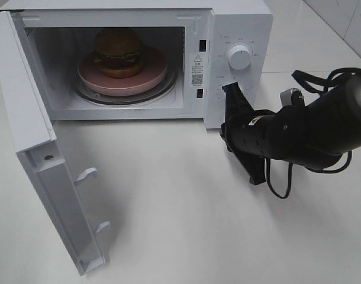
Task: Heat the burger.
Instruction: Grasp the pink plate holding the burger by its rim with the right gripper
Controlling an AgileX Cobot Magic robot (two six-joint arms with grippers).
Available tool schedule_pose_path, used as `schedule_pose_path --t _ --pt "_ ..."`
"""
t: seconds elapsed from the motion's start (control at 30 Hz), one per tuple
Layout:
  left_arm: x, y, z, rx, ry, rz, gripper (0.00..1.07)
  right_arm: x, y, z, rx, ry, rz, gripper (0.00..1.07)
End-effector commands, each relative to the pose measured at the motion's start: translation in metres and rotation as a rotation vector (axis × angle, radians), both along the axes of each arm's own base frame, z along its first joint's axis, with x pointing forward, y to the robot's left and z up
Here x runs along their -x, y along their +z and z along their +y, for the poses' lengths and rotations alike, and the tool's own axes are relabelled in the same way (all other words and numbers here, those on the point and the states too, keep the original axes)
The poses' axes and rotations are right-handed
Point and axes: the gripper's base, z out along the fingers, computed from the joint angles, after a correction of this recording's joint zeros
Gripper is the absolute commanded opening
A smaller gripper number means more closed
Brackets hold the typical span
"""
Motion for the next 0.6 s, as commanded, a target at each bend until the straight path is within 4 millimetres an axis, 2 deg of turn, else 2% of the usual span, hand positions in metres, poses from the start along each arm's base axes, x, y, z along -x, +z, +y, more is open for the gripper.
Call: schedule_pose_path --t 0.03,0.1,0.17,0.2,0.23,0.27,0.33,0.37,0.43,0.47,0.5,0.57,0.6 --pt "0.002 0.0 0.0 0.006 0.003 -0.022 0.98 0.008 0.01 0.002 0.081 0.138 -0.003 0.0" --pt "0.002 0.0 0.0 0.006 0.003 -0.022 0.98 0.01 0.013 0.002 0.106 0.179 -0.002 0.0" --pt "0.002 0.0 0.0 0.006 0.003 -0.022 0.98 0.019 0.026 0.005 0.237 0.399 0.001 0.0" --pt "0.002 0.0 0.0 0.006 0.003 -0.022 0.98 0.019 0.026 0.005 0.237 0.399 0.001 0.0" --pt "0.002 0.0 0.0 0.006 0.003 -0.022 0.98 0.024 0.031 0.006 0.301 0.508 0.003 0.0" --pt "0.002 0.0 0.0 0.006 0.003 -0.022 0.98 0.024 0.031 0.006 0.301 0.508 0.003 0.0" --pt "0.002 0.0 0.0 0.006 0.003 -0.022 0.98 0.033 0.036 0.005 0.387 0.656 0.026 0.0" --pt "0.002 0.0 0.0 0.006 0.003 -0.022 0.98 0.033 0.036 0.005 0.387 0.656 0.026 0.0" --pt "0.002 0.0 0.0 0.006 0.003 -0.022 0.98 0.038 0.04 0.006 0.475 0.821 0.062 0.0" --pt "0.002 0.0 0.0 0.006 0.003 -0.022 0.98 0.038 0.04 0.006 0.475 0.821 0.062 0.0" --pt "0.002 0.0 0.0 0.006 0.003 -0.022 0.98 0.04 0.045 0.008 0.539 0.952 0.098 0.0" --pt "0.002 0.0 0.0 0.006 0.003 -0.022 0.98 0.04 0.047 0.009 0.571 1.009 0.107 0.0" --pt "0.002 0.0 0.0 0.006 0.003 -0.022 0.98 0.04 0.053 0.011 0.639 1.14 0.127 0.01"
